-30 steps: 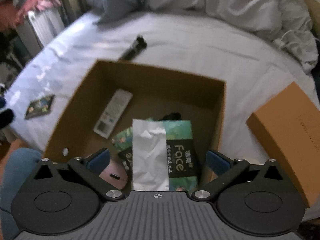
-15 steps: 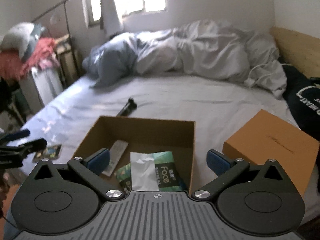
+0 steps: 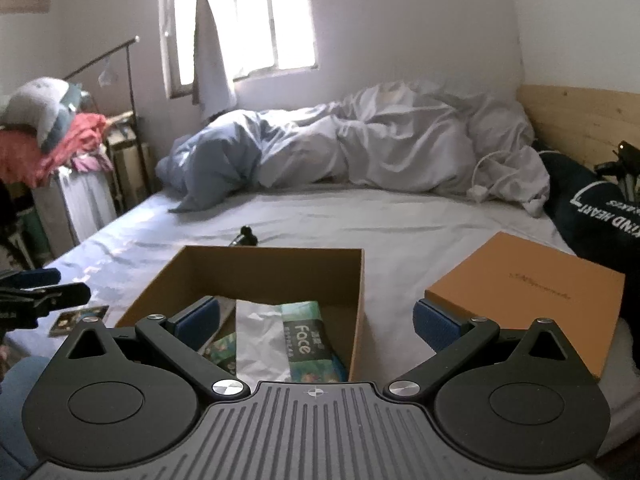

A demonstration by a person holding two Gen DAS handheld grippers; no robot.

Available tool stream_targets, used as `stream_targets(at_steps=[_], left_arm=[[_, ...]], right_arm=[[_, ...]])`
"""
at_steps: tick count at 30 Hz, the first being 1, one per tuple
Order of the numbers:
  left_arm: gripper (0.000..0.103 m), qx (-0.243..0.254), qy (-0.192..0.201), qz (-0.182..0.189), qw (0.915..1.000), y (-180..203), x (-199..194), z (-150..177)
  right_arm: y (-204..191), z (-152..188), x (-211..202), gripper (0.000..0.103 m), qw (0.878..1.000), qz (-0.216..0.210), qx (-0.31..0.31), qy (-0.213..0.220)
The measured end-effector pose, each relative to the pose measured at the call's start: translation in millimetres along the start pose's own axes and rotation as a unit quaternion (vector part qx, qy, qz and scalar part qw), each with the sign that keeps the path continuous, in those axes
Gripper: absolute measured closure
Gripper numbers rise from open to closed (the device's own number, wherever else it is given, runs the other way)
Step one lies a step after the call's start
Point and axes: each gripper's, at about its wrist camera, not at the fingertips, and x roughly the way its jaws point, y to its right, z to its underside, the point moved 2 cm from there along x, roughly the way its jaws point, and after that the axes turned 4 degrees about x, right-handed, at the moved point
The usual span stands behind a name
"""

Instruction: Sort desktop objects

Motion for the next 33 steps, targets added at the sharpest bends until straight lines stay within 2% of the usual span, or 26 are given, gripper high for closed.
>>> stream_targets(at_steps=[4, 11, 22, 33], left_arm=[[0.000, 0.000, -0.002, 0.004, 1.0000, 4.1, 0.9, 4.4], [0.000, 0.011, -0.014, 0.008, 0.9998, 10.7, 6.8, 10.2], [0.000, 0.004, -0.034, 0.007, 0.9994, 6.9, 11.3, 15.9], [0.000, 0.000, -0.038, 0.008, 0.9992, 3.3, 11.9, 16.9]], right_arm=[[1.2, 11.1, -0.4, 0.000, 1.000, -0.011, -0.011, 0.002], [9.1, 22.0, 9.3, 0.000, 0.999, -0.012, 0.017, -0.024], [4.4, 26.9, 13.1, 0.000, 0.999, -0.020, 0.019, -0.035], [2.1, 30.1, 13.3, 0.000, 0.999, -0.020, 0.021, -0.041]])
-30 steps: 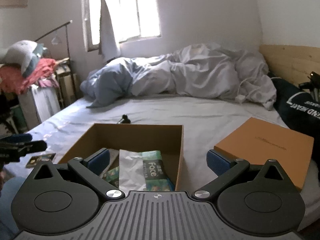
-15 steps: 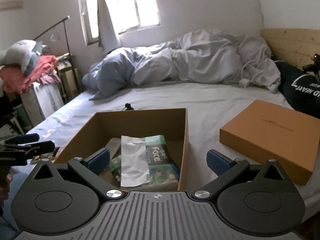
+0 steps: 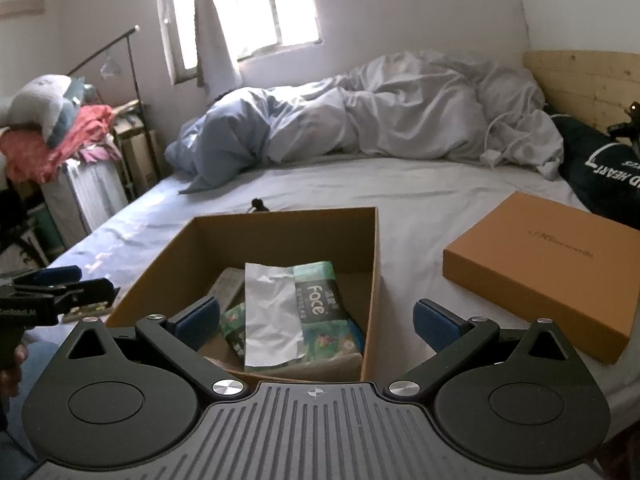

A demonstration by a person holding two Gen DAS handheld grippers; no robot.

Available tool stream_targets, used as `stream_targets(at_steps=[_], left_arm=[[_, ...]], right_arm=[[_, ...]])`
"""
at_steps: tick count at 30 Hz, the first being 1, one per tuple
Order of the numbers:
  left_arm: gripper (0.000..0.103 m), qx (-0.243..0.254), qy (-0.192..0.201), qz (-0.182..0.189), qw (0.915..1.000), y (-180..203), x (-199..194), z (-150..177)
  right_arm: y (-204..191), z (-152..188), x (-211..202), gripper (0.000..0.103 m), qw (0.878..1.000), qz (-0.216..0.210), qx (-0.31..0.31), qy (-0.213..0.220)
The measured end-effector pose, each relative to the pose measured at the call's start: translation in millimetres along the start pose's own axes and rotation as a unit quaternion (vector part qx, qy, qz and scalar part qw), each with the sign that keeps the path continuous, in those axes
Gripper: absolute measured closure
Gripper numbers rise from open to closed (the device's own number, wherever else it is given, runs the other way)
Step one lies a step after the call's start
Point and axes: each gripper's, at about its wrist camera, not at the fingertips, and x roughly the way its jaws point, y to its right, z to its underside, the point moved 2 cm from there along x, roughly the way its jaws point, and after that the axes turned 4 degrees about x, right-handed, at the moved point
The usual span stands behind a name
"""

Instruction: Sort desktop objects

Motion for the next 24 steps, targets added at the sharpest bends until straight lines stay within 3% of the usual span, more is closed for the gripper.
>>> stream_targets(at_steps=[24], left_arm=[[0.000, -0.021, -0.004, -0.020, 0.9996, -23.0, 8.7, -3.5]], right_arm=[[-10.9, -9.9, 0.0, 0.000, 1.000, -0.003, 0.004, -0.006]])
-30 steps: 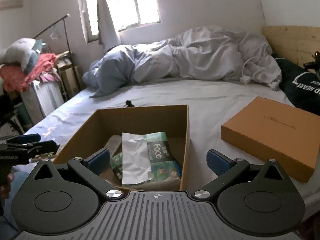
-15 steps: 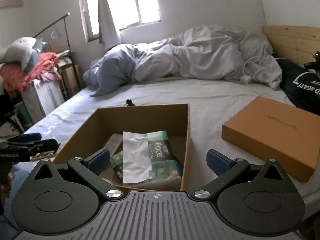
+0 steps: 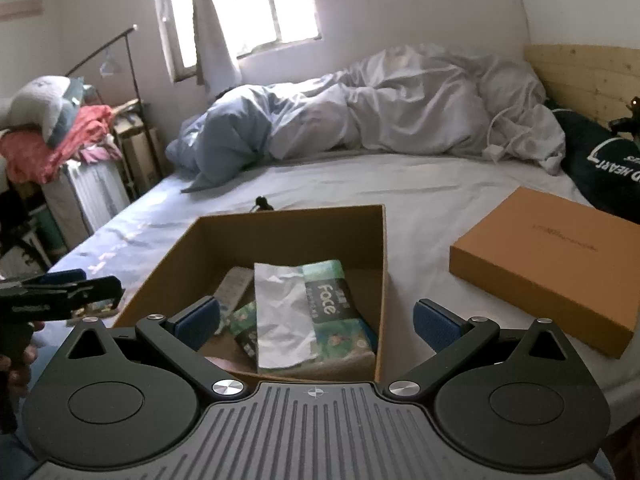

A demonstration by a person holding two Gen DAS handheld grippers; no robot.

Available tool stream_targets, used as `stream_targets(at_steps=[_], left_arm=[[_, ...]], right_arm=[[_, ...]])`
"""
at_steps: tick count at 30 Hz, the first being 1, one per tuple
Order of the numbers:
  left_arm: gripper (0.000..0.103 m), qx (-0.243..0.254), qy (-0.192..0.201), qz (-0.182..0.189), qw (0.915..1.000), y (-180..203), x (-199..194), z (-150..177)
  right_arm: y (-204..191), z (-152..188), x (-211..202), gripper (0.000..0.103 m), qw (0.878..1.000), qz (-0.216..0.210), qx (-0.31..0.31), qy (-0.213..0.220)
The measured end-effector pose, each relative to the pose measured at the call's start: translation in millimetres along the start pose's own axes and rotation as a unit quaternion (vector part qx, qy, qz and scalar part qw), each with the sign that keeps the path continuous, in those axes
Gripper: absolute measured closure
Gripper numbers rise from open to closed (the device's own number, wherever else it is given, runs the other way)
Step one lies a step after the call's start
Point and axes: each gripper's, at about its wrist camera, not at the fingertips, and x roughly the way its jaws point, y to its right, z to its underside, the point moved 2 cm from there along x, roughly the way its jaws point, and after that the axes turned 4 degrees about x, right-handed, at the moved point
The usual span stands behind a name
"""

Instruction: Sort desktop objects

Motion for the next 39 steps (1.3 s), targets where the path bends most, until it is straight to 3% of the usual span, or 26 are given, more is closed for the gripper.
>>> stream_targets(at_steps=[4, 12, 22, 27, 28, 33, 39], left_arm=[[0.000, -0.016, -0.007, -0.013, 0.9998, -13.2, 2.7, -3.8], [0.000, -0.026, -0.002, -0.022, 0.9994, -29.3, 14.6, -46.3], [0.000, -0.012, 0.034, -0.034, 0.9988, -32.8, 33.2, -138.2], [0.000, -0.005, 0.047, -0.030, 0.9984, -32.9, 44.2, -177.6], [0.000, -0.001, 0.048, -0.030, 0.9984, -24.9, 43.1, -168.9], [0.000, 0.012, 0.042, -0.027, 0.9987, -24.2, 59.1, -188.4], [0.000, -0.002, 0.004, -0.021, 0.9998, -38.9, 94.6, -195.2]], right_arm=[[-7.7, -11.9, -0.8, 0.000, 1.000, -0.004, -0.010, 0.002], [-19.4, -58.1, 0.9, 0.000, 0.999, -0.030, 0.008, 0.009], [-29.6, -134.1, 8.6, 0.000, 0.996, -0.070, 0.050, 0.025], [-35.8, -167.2, 38.9, 0.000, 0.994, -0.088, 0.058, 0.017], [-37.0, -173.7, 45.2, 0.000, 0.994, -0.092, 0.060, 0.015], [-43.2, -206.4, 76.8, 0.000, 0.992, -0.111, 0.068, 0.006], [-50.9, -242.2, 118.2, 0.000, 0.988, -0.130, 0.077, -0.008]])
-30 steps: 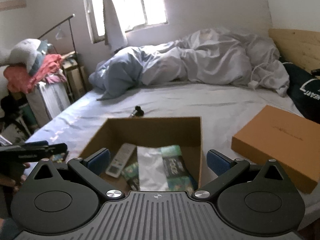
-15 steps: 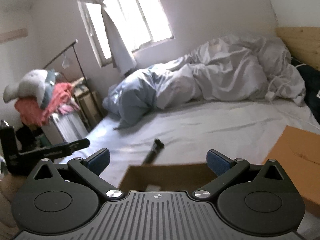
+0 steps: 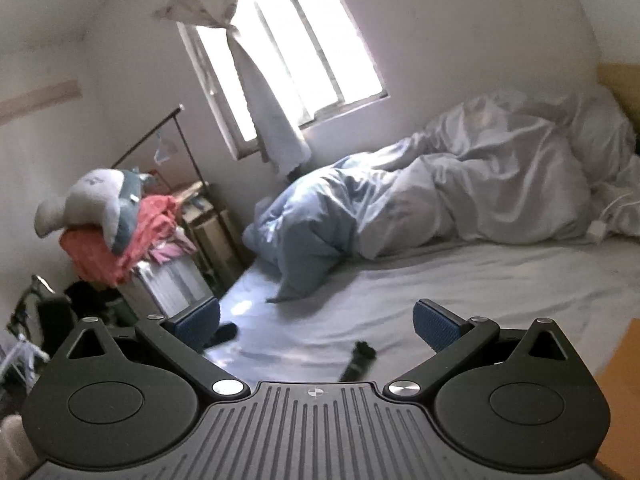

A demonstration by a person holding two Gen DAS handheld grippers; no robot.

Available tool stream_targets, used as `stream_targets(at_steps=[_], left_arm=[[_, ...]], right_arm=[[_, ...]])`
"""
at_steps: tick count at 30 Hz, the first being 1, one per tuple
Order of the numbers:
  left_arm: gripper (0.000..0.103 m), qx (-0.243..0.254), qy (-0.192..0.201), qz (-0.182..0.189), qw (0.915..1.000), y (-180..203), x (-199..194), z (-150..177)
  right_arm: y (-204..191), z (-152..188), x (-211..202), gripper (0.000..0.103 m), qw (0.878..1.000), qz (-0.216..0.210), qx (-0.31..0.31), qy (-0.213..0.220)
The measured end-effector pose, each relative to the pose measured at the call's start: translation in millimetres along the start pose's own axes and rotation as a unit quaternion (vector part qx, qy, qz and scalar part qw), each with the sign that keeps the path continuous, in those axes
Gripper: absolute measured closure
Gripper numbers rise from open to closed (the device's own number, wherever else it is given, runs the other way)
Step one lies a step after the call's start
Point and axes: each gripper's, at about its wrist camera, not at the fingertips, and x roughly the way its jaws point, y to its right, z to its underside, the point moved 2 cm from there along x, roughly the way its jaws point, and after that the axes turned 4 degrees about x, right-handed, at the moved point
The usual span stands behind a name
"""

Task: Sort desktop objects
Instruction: 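Lower the right tool to the black stick and close its gripper on it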

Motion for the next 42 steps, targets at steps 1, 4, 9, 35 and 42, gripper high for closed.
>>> stream_targets(at_steps=[1, 4, 9, 35, 42], left_arm=[[0.000, -0.002, -0.008, 0.002, 1.0000, -2.2, 8.8, 1.7], [0.000, -0.006, -0.025, -0.001, 0.9997, -12.0, 31.8, 4.3], [0.000, -0.011, -0.056, -0.014, 0.9982, -25.9, 73.0, 27.3], [0.000, -0.018, -0.195, 0.004, 0.9807, -84.2, 229.3, 106.1], [0.009, -0.009, -0.222, 0.018, 0.9749, -87.0, 256.2, 129.4]], right_arm=[[1.4, -1.1, 12.3, 0.000, 1.000, 0.002, 0.002, -0.008], [5.5, -4.5, 49.3, 0.000, 0.999, 0.006, 0.007, -0.032], [12.3, -10.0, 110.8, 0.000, 0.997, 0.014, 0.015, -0.071], [35.7, 52.2, 377.4, 0.005, 0.955, 0.089, 0.071, -0.272], [42.2, 83.0, 405.2, 0.023, 0.946, 0.095, 0.094, -0.296]])
